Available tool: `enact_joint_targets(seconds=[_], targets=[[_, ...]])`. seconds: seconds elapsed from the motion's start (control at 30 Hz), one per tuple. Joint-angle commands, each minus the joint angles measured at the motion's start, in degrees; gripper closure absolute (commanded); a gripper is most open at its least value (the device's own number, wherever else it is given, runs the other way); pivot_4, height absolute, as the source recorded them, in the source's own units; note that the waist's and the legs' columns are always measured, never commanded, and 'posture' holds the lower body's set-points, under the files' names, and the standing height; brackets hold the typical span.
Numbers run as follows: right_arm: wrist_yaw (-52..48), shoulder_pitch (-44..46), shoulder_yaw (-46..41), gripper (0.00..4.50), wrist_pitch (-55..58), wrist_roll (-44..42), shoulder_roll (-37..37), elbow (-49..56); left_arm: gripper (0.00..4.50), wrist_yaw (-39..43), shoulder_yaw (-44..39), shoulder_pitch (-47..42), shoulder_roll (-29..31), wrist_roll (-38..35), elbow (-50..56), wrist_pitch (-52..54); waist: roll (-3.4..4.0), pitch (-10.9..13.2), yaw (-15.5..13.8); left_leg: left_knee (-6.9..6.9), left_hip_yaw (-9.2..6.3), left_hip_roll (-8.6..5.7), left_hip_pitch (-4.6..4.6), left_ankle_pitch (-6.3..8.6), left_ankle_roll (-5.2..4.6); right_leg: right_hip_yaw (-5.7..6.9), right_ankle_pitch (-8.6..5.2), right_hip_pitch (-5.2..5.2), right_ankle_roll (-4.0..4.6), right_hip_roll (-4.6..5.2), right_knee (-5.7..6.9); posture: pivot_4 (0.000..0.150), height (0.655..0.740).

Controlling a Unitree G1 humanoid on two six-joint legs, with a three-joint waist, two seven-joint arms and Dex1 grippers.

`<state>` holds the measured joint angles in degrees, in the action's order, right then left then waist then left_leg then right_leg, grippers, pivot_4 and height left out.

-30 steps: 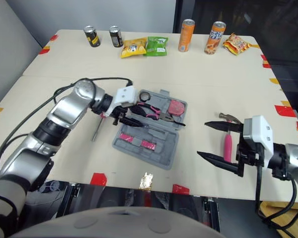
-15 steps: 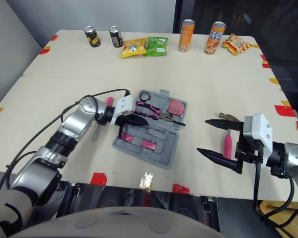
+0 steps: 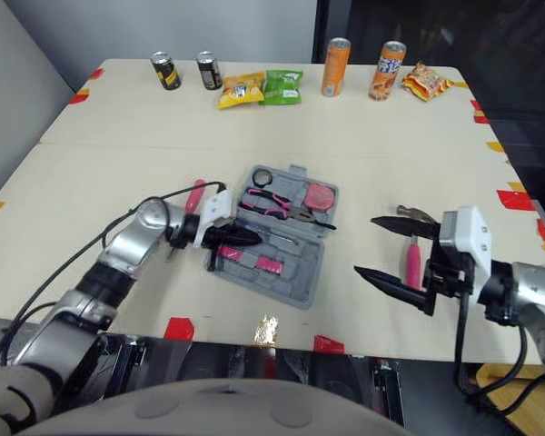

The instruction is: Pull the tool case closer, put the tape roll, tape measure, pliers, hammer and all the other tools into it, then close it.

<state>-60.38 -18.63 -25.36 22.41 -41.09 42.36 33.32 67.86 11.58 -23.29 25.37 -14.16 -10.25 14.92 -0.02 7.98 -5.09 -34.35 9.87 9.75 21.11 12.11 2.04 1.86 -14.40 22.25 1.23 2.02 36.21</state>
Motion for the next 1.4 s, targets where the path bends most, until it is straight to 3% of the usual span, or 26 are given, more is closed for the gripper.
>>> enact_joint_targets(seconds=[0.03, 0.1, 0.2, 0.33, 0.43, 0.73, 0.8, 1.03, 1.2, 1.4], targets=[[5.81, 0.85, 2.64, 0.0, -4.17, 3.96, -4.35, 1.79, 4.47, -6.33, -9.94, 3.17, -1.61, -8.63, 7.56, 3.58, 0.01, 0.0, -0.01, 0.0, 0.01, 0.0, 0.0, 0.0, 0.0, 0.0, -0.01, 0.0, 0.02, 0.0, -0.01, 0.15, 0.74], [9.96, 1.66, 4.92, 0.0, -5.66, 7.84, -7.01, 1.66, 4.47, -8.94, -13.47, 5.9, -1.52, -10.83, 10.45, 4.95, 0.01, 0.0, 0.09, 0.02, 0.03, 0.0, 0.0, 0.01, 0.01, 0.0, -0.03, 0.01, 0.03, 0.0, -0.05, 0.15, 0.74], [12.39, 3.01, 8.05, 0.0, -6.15, 7.04, -11.38, 0.71, 4.47, -12.18, -18.9, 10.88, 0.21, -13.07, 13.9, 6.44, 0.01, 0.01, 0.81, 0.06, 0.06, 0.0, -0.01, 0.01, 0.02, -0.02, -0.03, 0.01, 0.03, 0.0, -0.12, 0.15, 0.74], [12.39, 2.9, 10.1, 0.0, -7.23, 6.82, -13.77, -1.38, 4.47, -10.84, -25.3, 18.5, 2.62, -17.11, 15.59, 5.46, -0.02, 0.04, 1.68, 0.13, 0.05, -0.01, -0.02, 0.02, 0.03, -0.04, -0.03, 0.0, 0.02, -0.02, -0.14, 0.15, 0.74], [8.67, -0.69, 9.83, 0.0, -12.08, 9.62, -13.15, -4.36, 3.76, -9.01, -28.08, 23.99, 3.97, -18.68, 16.11, 3.93, 0.0, 0.08, 1.69, 0.15, 0.05, -0.01, -0.02, 0.03, 0.05, -0.03, -0.04, -0.01, 0.0, -0.01, -0.21, 0.15, 0.74], [-2.26, -19.53, -3.99, 0.0, -24.3, 6.45, -14.31, -15.4, 0.47, -6.67, -37.88, 41.68, 5.75, -20.94, 15.41, -0.11, -0.06, 0.13, 1.65, 0.42, 0.1, -0.02, -0.04, 0.08, 0.11, -0.04, -0.04, -0.15, -0.05, 0.0, -0.75, 0.15, 0.74], [-3.4, -21.47, -5.92, 0.0, -26.28, 6.3, -14.82, -18.47, 0.03, -7.03, -38.95, 44.29, 5.56, -20.72, 15.5, -0.91, -0.1, 0.21, 1.74, 0.48, 0.09, -0.02, -0.09, 0.1, 0.13, -0.04, -0.06, -0.19, -0.08, -0.01, -0.77, 0.15, 0.74], [-5.76, -22.44, -7.97, 0.0, -29.62, 5.96, -14.58, -25.18, 0.03, -12.54, -38.74, 47.58, 5.22, -22.14, 23.31, 2.58, -0.07, 0.4, 1.73, 0.62, 0.09, -0.02, -0.52, 0.42, 0.62, -0.06, -0.1, -0.49, -0.15, -0.01, -0.79, 0.15, 0.74], [-5.22, -20.1, -7.37, 0.0, -28.38, 4.78, -13.61, -24.36, 0.03, -18.64, -36.75, 42.36, 6.34, -23.95, 28.52, 8.87, -0.08, 0.48, 1.41, 0.97, 0.13, -0.1, -1.03, 0.4, 0.61, -0.1, -0.1, -0.82, -0.13, -0.01, -0.83, 0.15, 0.74], [-1.31, -15.8, -4.32, 0.0, -23.77, 4.0, -12.52, -18.09, 0.03, -21.51, -36.51, 36.55, 9.56, -27.11, 32.34, 15.28, 0.02, 0.44, 1.99, 1.0, 0.12, -0.1, -1.02, 0.07, 0.06, -0.1, -0.13, -0.83, -0.07, -0.05, -0.87, 0.15, 0.74]])
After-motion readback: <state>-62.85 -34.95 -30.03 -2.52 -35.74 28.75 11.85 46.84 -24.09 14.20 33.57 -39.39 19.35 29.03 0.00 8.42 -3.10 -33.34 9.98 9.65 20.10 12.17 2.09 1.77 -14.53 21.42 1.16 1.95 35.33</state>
